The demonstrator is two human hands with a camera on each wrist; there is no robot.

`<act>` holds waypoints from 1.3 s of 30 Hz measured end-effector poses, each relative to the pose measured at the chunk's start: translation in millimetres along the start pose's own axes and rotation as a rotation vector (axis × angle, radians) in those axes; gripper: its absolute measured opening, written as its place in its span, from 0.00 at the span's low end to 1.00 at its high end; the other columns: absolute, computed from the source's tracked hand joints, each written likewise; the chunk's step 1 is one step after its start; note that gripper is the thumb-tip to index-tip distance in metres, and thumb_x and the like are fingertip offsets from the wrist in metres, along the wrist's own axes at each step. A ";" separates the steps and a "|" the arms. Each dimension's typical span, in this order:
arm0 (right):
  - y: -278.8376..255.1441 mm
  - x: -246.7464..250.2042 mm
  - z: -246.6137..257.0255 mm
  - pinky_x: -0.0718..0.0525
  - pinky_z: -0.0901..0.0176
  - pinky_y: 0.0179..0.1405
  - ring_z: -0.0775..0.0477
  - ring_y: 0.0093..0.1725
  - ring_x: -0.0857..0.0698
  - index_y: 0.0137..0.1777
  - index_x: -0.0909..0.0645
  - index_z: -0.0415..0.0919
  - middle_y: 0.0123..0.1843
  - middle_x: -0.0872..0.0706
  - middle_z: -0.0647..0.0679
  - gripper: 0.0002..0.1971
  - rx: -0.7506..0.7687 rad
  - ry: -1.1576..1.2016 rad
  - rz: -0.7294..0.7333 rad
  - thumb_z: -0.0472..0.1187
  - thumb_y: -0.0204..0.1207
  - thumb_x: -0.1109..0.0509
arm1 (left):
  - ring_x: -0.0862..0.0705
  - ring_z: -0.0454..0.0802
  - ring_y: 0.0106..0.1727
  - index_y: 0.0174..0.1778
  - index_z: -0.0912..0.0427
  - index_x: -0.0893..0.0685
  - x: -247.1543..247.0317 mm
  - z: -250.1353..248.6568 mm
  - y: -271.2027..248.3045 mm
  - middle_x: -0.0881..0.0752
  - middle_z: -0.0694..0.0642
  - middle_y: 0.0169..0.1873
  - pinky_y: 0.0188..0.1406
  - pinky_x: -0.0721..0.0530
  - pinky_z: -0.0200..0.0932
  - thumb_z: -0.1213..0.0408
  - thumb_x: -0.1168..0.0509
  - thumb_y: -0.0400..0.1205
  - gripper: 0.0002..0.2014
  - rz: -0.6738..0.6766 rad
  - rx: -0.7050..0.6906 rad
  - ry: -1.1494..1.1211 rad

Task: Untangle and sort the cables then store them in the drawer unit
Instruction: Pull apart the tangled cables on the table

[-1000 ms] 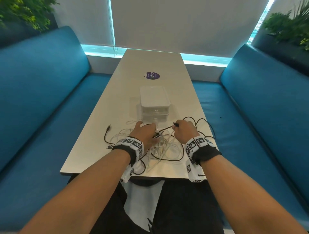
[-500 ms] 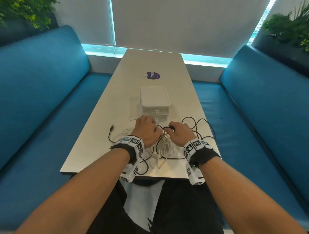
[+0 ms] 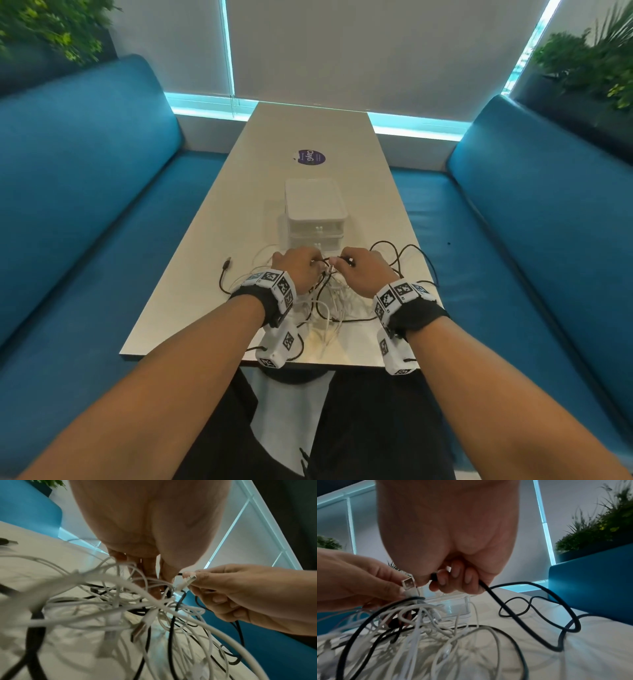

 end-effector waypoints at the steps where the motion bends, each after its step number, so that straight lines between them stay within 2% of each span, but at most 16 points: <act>1: -0.1 -1.5 -1.1 0.22 0.51 0.41 0.40 0.43 0.17 0.48 0.16 0.40 0.40 0.14 0.43 0.21 0.001 -0.012 0.024 0.58 0.85 0.39 | 0.16 0.55 0.59 0.53 0.47 0.15 2.0 -0.9 -0.5 0.13 0.49 0.51 0.67 0.29 0.53 0.52 0.40 0.87 0.09 -0.001 -0.006 0.013; 4: -1.0 -5.4 -3.6 0.24 0.51 0.39 0.39 0.43 0.17 0.47 0.16 0.39 0.40 0.14 0.41 0.22 0.004 -0.047 0.063 0.57 0.86 0.41 | 0.15 0.55 0.57 0.55 0.47 0.14 6.2 -1.5 -0.9 0.13 0.50 0.51 0.63 0.23 0.52 0.52 0.39 0.87 0.10 0.039 0.003 0.015; 6: -3.0 -5.6 -5.0 0.27 0.53 0.38 0.41 0.42 0.18 0.48 0.16 0.39 0.40 0.14 0.42 0.22 0.000 -0.057 0.066 0.56 0.87 0.41 | 0.14 0.54 0.52 0.48 0.46 0.14 6.5 -0.3 1.5 0.14 0.48 0.44 0.58 0.17 0.51 0.52 0.37 0.85 0.07 0.073 0.018 -0.028; 8: -4.3 -5.0 -6.9 0.25 0.53 0.39 0.41 0.41 0.18 0.50 0.15 0.39 0.40 0.15 0.42 0.22 -0.009 -0.057 0.072 0.56 0.87 0.41 | 0.13 0.53 0.43 0.38 0.47 0.15 6.9 1.6 4.4 0.12 0.49 0.38 0.50 0.13 0.49 0.53 0.33 0.81 0.07 0.084 0.028 -0.111; 9: -4.5 -4.4 -7.8 0.24 0.53 0.39 0.41 0.42 0.18 0.50 0.15 0.39 0.40 0.14 0.42 0.22 -0.010 -0.055 0.076 0.56 0.86 0.41 | 0.15 0.51 0.38 0.37 0.51 0.14 7.4 1.2 5.4 0.11 0.53 0.36 0.45 0.13 0.46 0.54 0.32 0.80 0.08 0.093 0.024 -0.162; 11: -4.9 -4.0 -8.0 0.22 0.53 0.40 0.41 0.43 0.17 0.51 0.14 0.40 0.41 0.13 0.42 0.22 -0.005 -0.063 0.085 0.57 0.86 0.41 | 0.22 0.51 0.32 0.39 0.63 0.14 7.7 -2.1 4.3 0.15 0.57 0.32 0.34 0.22 0.43 0.57 0.32 0.80 0.12 0.130 -0.002 -0.218; 13: -4.6 -4.0 -7.8 0.23 0.53 0.40 0.42 0.43 0.18 0.51 0.14 0.40 0.41 0.14 0.42 0.22 -0.003 -0.065 0.090 0.57 0.86 0.40 | 0.25 0.49 0.30 0.39 0.61 0.16 8.1 -2.7 3.4 0.19 0.54 0.30 0.30 0.27 0.39 0.58 0.33 0.81 0.10 0.159 -0.022 -0.227; 16: -3.8 -3.3 -9.1 0.23 0.53 0.39 0.41 0.42 0.17 0.49 0.15 0.40 0.40 0.14 0.42 0.21 -0.003 -0.057 0.087 0.57 0.86 0.40 | 0.24 0.44 0.28 0.38 0.56 0.16 6.7 3.1 6.5 0.19 0.48 0.28 0.31 0.27 0.38 0.57 0.31 0.82 0.09 0.157 -0.045 -0.256; 18: -3.2 -2.8 -9.1 0.23 0.54 0.39 0.40 0.42 0.16 0.50 0.15 0.40 0.39 0.14 0.43 0.21 -0.002 -0.046 0.088 0.57 0.86 0.40 | 0.22 0.45 0.29 0.39 0.56 0.14 4.9 7.6 9.8 0.17 0.49 0.28 0.34 0.23 0.40 0.56 0.31 0.82 0.09 0.135 -0.040 -0.289; 21: -0.6 -2.3 -4.0 0.19 0.51 0.43 0.39 0.45 0.15 0.52 0.14 0.40 0.42 0.13 0.42 0.20 -0.003 -0.044 0.091 0.56 0.87 0.40 | 0.15 0.51 0.34 0.41 0.54 0.15 3.8 7.1 11.1 0.12 0.54 0.33 0.40 0.15 0.46 0.60 0.33 0.84 0.07 0.137 -0.012 -0.295; 23: 1.2 -2.5 -0.9 0.17 0.49 0.46 0.39 0.46 0.14 0.52 0.14 0.40 0.44 0.12 0.41 0.21 -0.019 -0.032 0.100 0.57 0.85 0.40 | 0.17 0.53 0.33 0.37 0.56 0.17 3.8 6.2 11.2 0.15 0.54 0.30 0.39 0.18 0.45 0.63 0.33 0.83 0.08 0.157 -0.025 -0.258; 26: 2.5 -2.1 1.2 0.17 0.51 0.46 0.42 0.47 0.14 0.52 0.15 0.43 0.46 0.12 0.43 0.20 -0.052 0.011 0.110 0.60 0.82 0.38 | 0.24 0.50 0.29 0.31 0.57 0.21 5.7 5.8 8.6 0.21 0.53 0.27 0.33 0.26 0.41 0.61 0.31 0.81 0.12 0.212 -0.046 -0.217; 29: 3.2 0.0 6.2 0.21 0.55 0.40 0.45 0.47 0.14 0.51 0.16 0.48 0.48 0.12 0.46 0.16 -0.054 0.048 0.131 0.60 0.78 0.35 | 0.29 0.48 0.26 0.31 0.55 0.24 6.3 5.6 6.3 0.25 0.51 0.24 0.29 0.30 0.40 0.59 0.28 0.77 0.13 0.226 -0.049 -0.238; 33: 5.6 1.0 12.2 0.22 0.58 0.36 0.47 0.44 0.15 0.48 0.19 0.50 0.46 0.13 0.47 0.12 -0.043 0.065 0.181 0.56 0.71 0.29 | 0.31 0.50 0.27 0.24 0.52 0.32 5.5 6.6 9.1 0.29 0.50 0.22 0.31 0.30 0.42 0.66 0.28 0.73 0.19 0.166 -0.024 -0.281; 36: 7.4 -1.1 9.4 0.23 0.58 0.35 0.45 0.44 0.14 0.48 0.20 0.51 0.46 0.13 0.46 0.10 -0.027 0.005 0.191 0.53 0.72 0.29 | 0.31 0.50 0.27 0.25 0.53 0.34 6.3 3.5 11.5 0.28 0.51 0.23 0.28 0.31 0.40 0.69 0.32 0.75 0.19 0.121 -0.017 -0.207; 39: 7.3 -2.2 12.0 0.23 0.57 0.35 0.44 0.43 0.15 0.45 0.19 0.47 0.42 0.14 0.46 0.08 -0.005 -0.016 0.159 0.50 0.74 0.29 | 0.28 0.51 0.30 0.30 0.54 0.32 5.5 -1.9 9.9 0.25 0.53 0.28 0.29 0.31 0.43 0.70 0.36 0.78 0.15 0.120 -0.035 -0.101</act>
Point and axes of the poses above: each hand's wrist, its own y-axis towards the middle knuckle, its own x-axis out of the back of the hand, z = x × y, the point moved 2 cm from there along y, towards the middle knuckle
